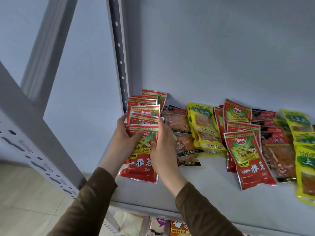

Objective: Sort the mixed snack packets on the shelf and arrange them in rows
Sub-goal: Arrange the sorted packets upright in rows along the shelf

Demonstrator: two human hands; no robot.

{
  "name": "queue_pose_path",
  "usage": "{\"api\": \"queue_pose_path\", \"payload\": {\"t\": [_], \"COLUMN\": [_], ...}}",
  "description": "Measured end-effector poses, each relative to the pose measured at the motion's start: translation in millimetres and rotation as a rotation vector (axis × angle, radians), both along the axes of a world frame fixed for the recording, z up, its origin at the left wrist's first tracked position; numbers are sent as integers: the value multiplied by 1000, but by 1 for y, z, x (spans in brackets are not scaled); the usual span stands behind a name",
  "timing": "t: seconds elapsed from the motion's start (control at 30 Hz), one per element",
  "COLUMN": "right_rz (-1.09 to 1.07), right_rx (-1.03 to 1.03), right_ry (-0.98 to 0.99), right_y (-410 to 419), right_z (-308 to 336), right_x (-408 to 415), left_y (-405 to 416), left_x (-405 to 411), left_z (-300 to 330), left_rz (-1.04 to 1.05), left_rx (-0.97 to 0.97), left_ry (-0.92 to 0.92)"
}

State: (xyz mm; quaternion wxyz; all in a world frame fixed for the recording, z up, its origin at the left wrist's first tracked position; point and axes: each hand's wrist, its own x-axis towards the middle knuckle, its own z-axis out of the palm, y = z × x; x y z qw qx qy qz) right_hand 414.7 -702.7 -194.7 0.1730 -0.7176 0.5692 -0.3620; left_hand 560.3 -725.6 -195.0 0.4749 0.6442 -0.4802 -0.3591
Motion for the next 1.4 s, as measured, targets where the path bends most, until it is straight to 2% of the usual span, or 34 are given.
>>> {"api": "queue_pose_path", "payload": {"t": [0.13,0.3,0.4,0.5,0.57,0.7,0.8,0.93,1.17,1.4], "right_rz": [55,96,96,60,54,65,-14,-25,-64,-63], "right_rx": [111,217,298,361,386,430,508,601,654,697], "right_ry": [-44,-425,-607,-729,-786,-822,-918,-1007,-882,-935], "right_y": [-1,-13,-19,-24,-27,-31,-40,-54,-86,-102], "right_z": [-2,13,15,14,14,15,17,29,37,35], "right_x": [4,12,16,19,22,23,17,19,27,20], "left_y": [-2,-6,-6,-11,-16,-24,-26,-40,-74,-84], "left_x": [2,-2,1,5,7,7,8,8,8,9], "left_z": [-8,-5,-6,-4,-2,-3,-3,8,30,29], "left_rz": [64,105,125,50,19,-30,-44,25,-46,-73], "left_rx": [-3,-7,73,158,146,116,122,95,263,239], "left_ry": [-76,-107,-180,39,98,144,176,189,293,289]}}
